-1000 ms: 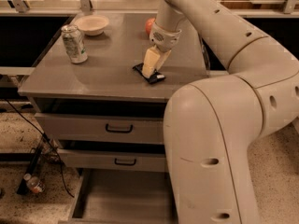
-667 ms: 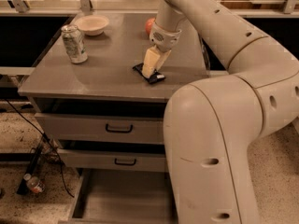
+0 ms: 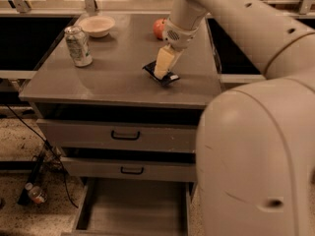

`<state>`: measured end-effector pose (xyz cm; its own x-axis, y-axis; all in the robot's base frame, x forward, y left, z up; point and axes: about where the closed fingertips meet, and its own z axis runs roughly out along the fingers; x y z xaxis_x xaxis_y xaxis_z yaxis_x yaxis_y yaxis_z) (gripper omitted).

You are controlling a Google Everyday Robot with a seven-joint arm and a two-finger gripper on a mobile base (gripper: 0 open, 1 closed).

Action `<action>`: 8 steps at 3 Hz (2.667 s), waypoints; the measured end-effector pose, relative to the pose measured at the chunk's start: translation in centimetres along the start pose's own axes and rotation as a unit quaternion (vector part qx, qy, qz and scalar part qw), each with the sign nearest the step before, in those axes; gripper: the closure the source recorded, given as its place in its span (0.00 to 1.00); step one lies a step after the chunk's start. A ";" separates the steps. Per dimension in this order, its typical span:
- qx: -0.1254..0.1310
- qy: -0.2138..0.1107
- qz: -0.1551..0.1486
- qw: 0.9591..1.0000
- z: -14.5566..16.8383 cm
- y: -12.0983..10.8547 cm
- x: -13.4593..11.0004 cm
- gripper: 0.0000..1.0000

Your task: Place rxbar blueberry into bottom drawer

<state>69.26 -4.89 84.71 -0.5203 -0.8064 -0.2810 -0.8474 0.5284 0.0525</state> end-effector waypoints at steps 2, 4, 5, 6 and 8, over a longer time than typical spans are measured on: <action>0.113 -0.068 -0.024 0.991 -7.4 4.1 2.6 1.00; 0.186 -0.101 0.004 0.977 -8.3 8.9 9.9 1.00; 0.187 -0.102 0.004 0.977 -8.1 8.9 10.0 1.00; 0.194 -0.104 0.001 0.975 -6.9 8.9 10.6 1.00; 0.186 -0.113 0.018 0.976 -2.8 11.5 15.0 1.00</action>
Offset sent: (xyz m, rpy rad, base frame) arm -0.0958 -0.0244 0.0686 -0.0404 -0.4005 -0.0266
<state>51.40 -11.64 83.75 -0.4761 -0.7289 -0.4920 -0.7107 0.6484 -0.2729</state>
